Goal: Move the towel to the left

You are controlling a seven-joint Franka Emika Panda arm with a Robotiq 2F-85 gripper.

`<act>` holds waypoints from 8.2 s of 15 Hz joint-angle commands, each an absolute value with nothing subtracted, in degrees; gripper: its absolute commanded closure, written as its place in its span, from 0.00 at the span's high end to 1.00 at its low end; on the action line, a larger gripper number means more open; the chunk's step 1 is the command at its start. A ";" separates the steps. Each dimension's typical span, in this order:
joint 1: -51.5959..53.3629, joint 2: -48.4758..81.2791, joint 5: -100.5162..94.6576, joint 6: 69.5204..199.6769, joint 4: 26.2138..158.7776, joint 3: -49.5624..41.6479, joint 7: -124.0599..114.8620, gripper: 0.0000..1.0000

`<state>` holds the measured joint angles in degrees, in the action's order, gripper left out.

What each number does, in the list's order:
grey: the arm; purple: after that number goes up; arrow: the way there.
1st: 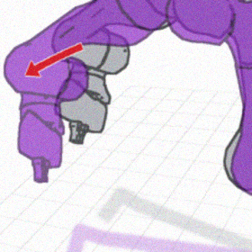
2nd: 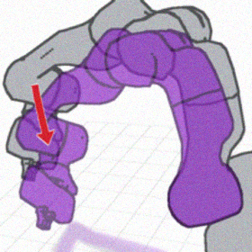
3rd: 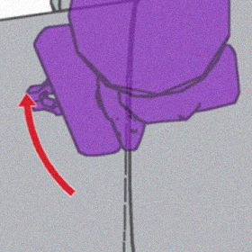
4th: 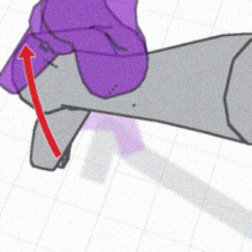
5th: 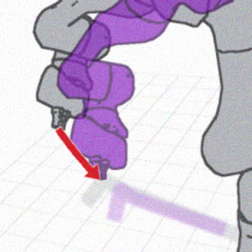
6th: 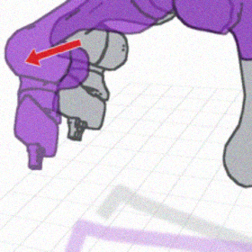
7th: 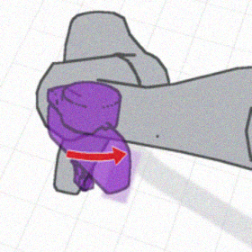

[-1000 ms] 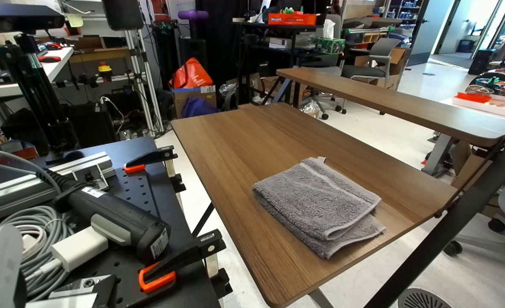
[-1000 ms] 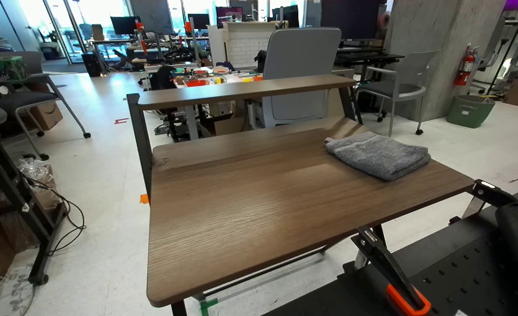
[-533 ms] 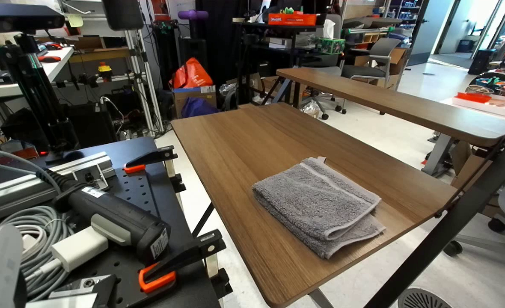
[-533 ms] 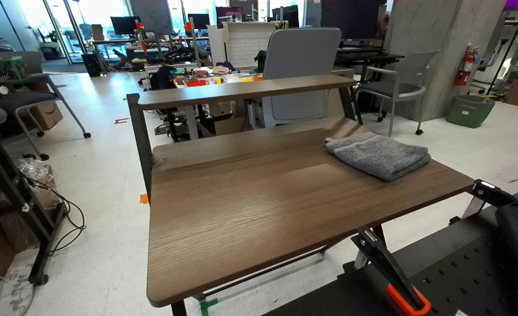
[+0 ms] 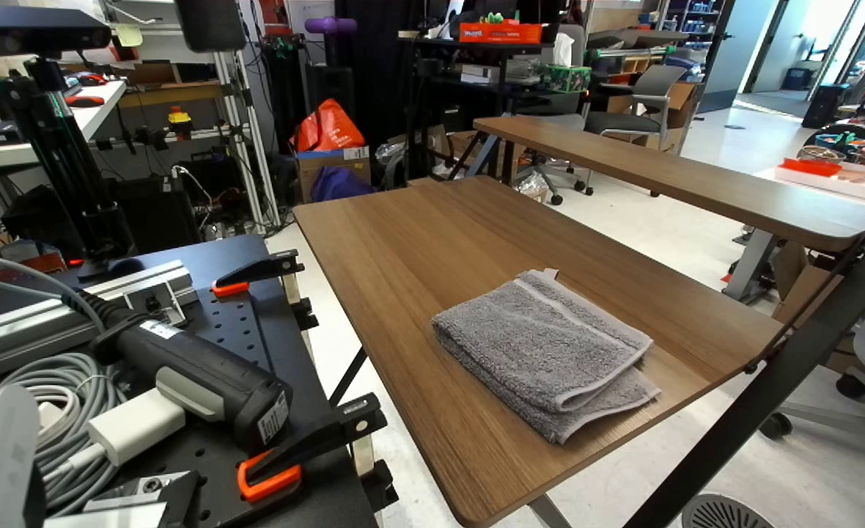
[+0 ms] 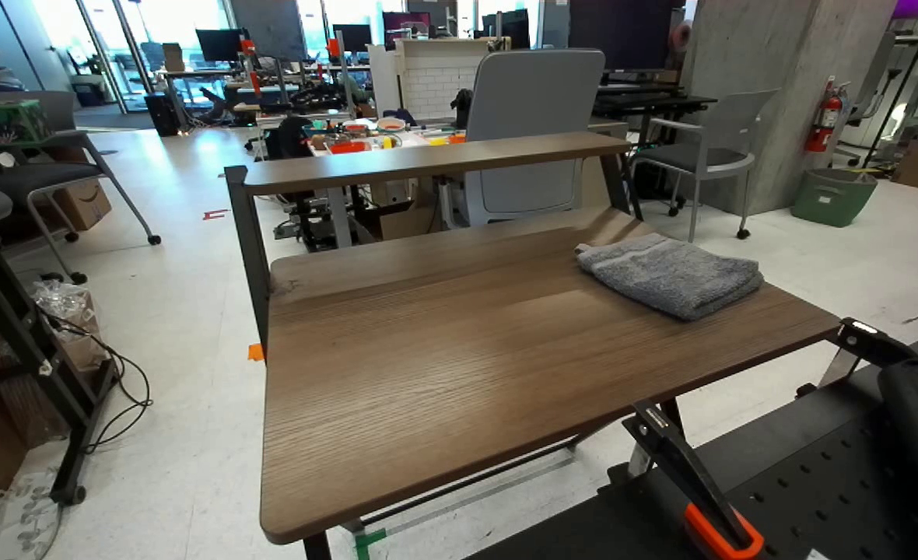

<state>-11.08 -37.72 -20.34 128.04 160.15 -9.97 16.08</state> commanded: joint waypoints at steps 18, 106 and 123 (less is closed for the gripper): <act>-11.00 -37.77 -20.31 127.83 160.05 -9.98 16.07 1.00; -6.79 33.85 -2.32 151.66 120.17 -4.11 -0.60 1.00; 6.83 43.56 -3.35 151.56 107.30 -3.06 -11.56 1.00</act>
